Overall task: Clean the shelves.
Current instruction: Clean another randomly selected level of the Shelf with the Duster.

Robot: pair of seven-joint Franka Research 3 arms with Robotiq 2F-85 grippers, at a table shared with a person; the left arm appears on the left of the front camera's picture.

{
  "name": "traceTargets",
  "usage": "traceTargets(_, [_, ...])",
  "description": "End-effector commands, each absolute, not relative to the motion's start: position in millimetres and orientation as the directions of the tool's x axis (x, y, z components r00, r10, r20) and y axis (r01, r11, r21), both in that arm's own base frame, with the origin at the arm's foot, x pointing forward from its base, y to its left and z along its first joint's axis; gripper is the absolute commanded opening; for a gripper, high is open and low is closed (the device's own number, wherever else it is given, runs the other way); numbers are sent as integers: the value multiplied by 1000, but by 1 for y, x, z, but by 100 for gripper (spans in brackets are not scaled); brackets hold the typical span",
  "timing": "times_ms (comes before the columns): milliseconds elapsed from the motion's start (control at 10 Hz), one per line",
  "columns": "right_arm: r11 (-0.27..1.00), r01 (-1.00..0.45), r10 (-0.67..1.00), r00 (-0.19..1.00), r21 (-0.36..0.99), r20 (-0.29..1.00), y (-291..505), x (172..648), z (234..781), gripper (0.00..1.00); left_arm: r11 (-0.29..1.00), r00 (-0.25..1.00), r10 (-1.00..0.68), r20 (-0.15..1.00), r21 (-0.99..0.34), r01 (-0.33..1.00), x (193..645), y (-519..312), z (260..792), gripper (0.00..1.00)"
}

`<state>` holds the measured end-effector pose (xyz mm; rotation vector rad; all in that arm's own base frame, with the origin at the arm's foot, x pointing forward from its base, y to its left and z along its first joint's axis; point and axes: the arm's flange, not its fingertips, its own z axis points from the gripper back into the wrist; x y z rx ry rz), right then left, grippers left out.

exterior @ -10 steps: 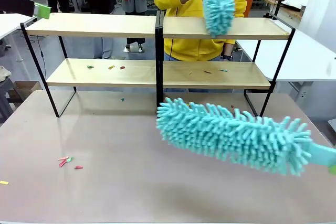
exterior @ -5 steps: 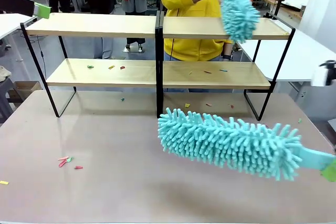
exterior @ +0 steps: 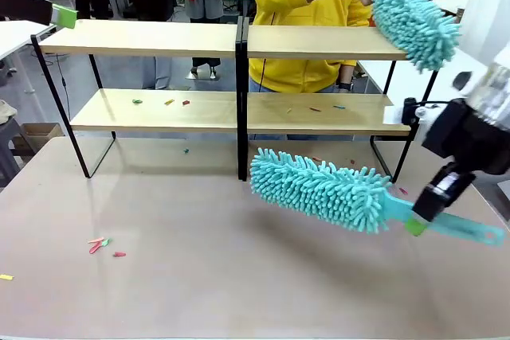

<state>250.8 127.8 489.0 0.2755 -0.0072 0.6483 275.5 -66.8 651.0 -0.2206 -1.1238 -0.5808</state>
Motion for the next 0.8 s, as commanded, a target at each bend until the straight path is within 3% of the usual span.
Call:
traceTargets(0, [745, -617, 608, 785, 253, 120, 125, 246, 497, 12, 836, 304, -317, 898, 114, 536, 275, -67, 648, 100])
traceTargets(200, [760, -598, 598, 797, 255, 87, 128, 251, 488, 12, 836, 304, -317, 898, 114, 536, 275, -67, 648, 100])
traceTargets(700, [877, -427, 379, 897, 223, 227, 155, 336, 412, 12, 836, 304, -317, 898, 114, 536, 275, -67, 648, 100])
